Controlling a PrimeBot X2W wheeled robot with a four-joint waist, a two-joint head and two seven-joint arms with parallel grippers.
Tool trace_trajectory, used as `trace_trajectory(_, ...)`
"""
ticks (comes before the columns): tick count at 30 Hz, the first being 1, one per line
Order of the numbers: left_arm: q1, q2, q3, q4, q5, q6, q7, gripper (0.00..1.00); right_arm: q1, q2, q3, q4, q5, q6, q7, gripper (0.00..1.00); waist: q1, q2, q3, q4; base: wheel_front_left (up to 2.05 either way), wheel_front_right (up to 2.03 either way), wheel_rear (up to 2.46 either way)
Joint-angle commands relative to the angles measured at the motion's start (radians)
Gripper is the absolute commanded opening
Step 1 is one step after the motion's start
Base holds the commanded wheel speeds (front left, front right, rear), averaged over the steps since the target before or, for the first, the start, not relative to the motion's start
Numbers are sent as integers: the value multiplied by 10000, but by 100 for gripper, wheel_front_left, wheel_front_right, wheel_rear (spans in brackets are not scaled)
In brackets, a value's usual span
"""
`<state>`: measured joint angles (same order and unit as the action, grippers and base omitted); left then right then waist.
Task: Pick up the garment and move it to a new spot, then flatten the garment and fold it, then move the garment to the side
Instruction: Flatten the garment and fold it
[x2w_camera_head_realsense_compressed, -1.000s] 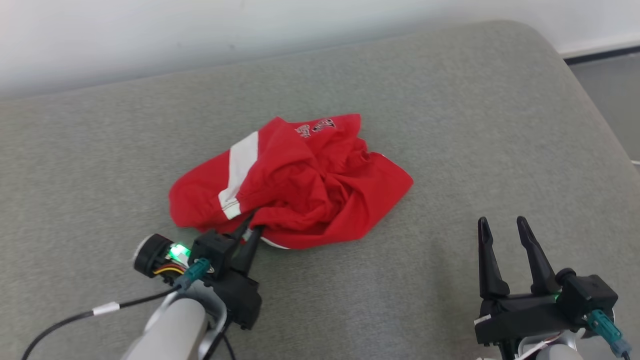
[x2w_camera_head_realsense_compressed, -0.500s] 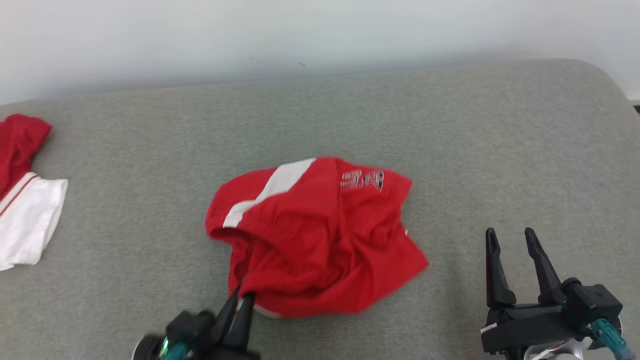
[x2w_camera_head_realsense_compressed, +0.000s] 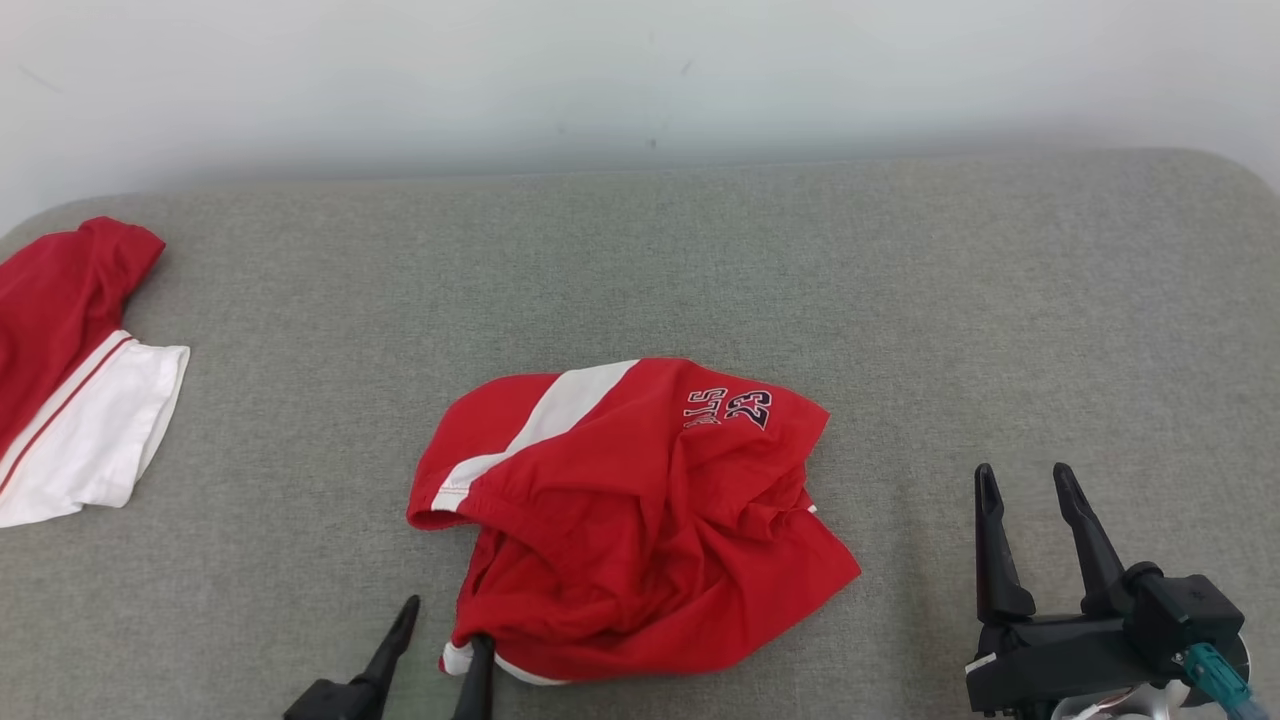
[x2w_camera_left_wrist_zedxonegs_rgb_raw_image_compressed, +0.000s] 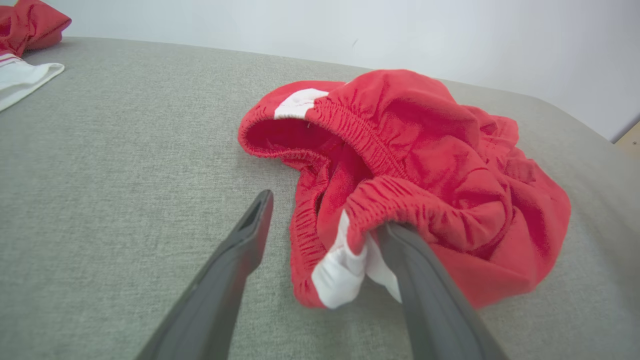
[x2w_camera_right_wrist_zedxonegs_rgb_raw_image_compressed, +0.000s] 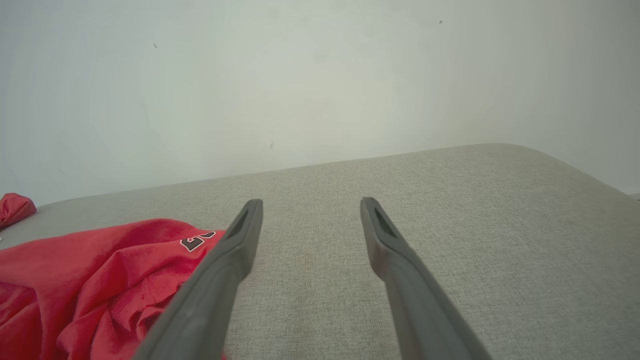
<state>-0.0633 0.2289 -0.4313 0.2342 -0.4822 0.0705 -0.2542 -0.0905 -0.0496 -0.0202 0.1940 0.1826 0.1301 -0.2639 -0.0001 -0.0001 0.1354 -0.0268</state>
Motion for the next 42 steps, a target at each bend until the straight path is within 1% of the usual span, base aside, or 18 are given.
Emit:
trace_trajectory(1, 153, 79, 101, -96, 71, 45, -72, 100, 123, -13, 7, 4, -41, 13, -9, 100, 1, 1, -63, 68, 0, 0, 0)
trace_trajectory(4, 350, 229, 304, -253, 83, 181, -82, 100, 134, -13, 42, 26, -14, 13, -9, 100, 1, 1, -107, 122, 0, 0, 0)
trace_trajectory(8, 622, 465, 458, -310, 54, 244, -92, 100, 151, -15, 48, 16, 10, 13, -9, 100, 1, 1, -123, 170, 0, 0, 0)
trace_trajectory(11, 740, 578, 433, -263, 61, 171, -97, 100, 153, -13, 24, 12, 4, 13, -9, 100, 1, 1, -118, 200, 0, 0, 0)
trace_trajectory(15, 817, 578, 288, -178, 50, 46, -77, 100, 123, -13, 23, 40, -27, 13, -9, 100, 1, 1, -117, 219, 0, 0, 0)
trace_trajectory(17, 864, 631, 121, -151, 125, -88, -53, 100, 117, -15, 33, 60, -37, 13, -9, 100, 1, 1, -138, 221, 0, 0, 0)
trace_trajectory(22, 1025, 685, -279, -174, 338, -264, -10, 100, 171, -13, -1, 84, -59, 13, -9, 100, 1, 1, -200, 240, 0, 0, 0)
trace_trajectory(28, 1129, 568, -825, -605, 576, -343, 176, 100, 236, -15, -16, 108, -87, 13, -9, 100, 1, 1, -328, 239, 0, 0, 0)
trace_trajectory(33, 1008, 422, -1430, -842, 861, -506, 504, 100, 284, -15, -25, 131, -108, 13, -9, 100, 1, 1, -453, 199, 0, 0, 0)
trace_trajectory(37, 836, 323, -1518, -900, 998, -364, 502, 100, 331, -15, 20, 175, -114, 13, -9, 100, 1, 1, -603, 105, 0, 0, 0)
trace_trajectory(42, 754, 425, -1225, -1216, 943, -164, 316, 100, 415, -13, -30, 159, -111, 13, -9, 100, 1, 1, -734, 20, 0, 0, 0)
